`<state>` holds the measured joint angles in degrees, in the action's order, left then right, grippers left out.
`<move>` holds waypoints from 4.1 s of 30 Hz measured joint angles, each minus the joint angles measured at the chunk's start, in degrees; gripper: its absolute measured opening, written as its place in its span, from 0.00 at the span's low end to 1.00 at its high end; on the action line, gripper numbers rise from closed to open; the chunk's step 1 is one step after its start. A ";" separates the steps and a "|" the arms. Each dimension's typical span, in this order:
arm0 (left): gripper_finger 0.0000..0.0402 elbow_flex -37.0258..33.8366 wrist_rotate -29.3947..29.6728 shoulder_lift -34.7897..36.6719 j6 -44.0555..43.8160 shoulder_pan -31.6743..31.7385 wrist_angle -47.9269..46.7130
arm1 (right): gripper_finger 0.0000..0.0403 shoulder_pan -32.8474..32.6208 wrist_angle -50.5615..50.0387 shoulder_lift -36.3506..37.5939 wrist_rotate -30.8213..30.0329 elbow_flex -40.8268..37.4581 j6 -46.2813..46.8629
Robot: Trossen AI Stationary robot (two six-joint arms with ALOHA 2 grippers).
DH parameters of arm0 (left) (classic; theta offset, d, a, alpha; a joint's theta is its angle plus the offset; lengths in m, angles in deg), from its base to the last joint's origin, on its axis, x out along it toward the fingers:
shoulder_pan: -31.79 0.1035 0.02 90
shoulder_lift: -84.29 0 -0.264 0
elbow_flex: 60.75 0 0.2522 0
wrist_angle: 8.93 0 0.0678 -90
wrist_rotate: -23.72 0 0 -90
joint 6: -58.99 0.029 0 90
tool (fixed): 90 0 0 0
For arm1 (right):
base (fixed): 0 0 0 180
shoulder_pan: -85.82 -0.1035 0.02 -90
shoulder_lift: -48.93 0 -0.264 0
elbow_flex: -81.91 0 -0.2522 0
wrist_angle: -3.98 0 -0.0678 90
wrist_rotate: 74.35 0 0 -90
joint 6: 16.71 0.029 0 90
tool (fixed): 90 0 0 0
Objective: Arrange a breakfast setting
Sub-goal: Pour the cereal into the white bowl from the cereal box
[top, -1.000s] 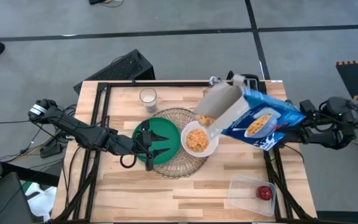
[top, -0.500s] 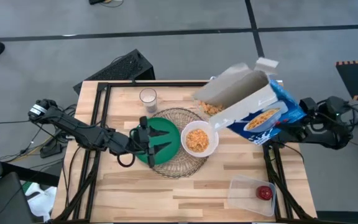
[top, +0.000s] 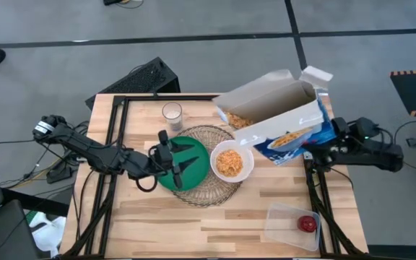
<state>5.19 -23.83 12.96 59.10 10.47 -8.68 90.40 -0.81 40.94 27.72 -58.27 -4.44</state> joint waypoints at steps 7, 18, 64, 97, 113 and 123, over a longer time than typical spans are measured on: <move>0.43 0.02 -1.49 0.00 -0.85 1.46 -2.17 | 0.76 -0.09 15.08 -7.27 -0.03 -5.78 -2.24; 0.67 0.02 -6.89 0.00 -1.85 2.38 -0.51 | 0.76 -0.09 31.88 -21.44 0.19 -7.67 -5.21; 0.96 -0.08 -19.97 -0.22 2.65 1.68 11.42 | 0.75 -3.21 79.82 -74.73 1.63 2.88 -7.63; 0.51 -0.07 -10.70 -0.15 7.62 2.32 13.58 | 0.96 -3.44 79.08 -82.48 -0.14 9.29 -3.04; 0.51 -0.07 -4.19 5.19 10.23 -1.13 9.11 | 0.92 -2.93 63.77 -73.44 -0.25 9.29 -7.54; 0.50 0.00 2.92 10.76 11.33 -4.28 4.56 | 0.92 -2.31 43.69 -59.29 -2.27 9.18 -12.51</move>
<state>5.19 -20.91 23.72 70.43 6.19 -4.13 88.10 42.88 -18.35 25.45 -49.09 -16.94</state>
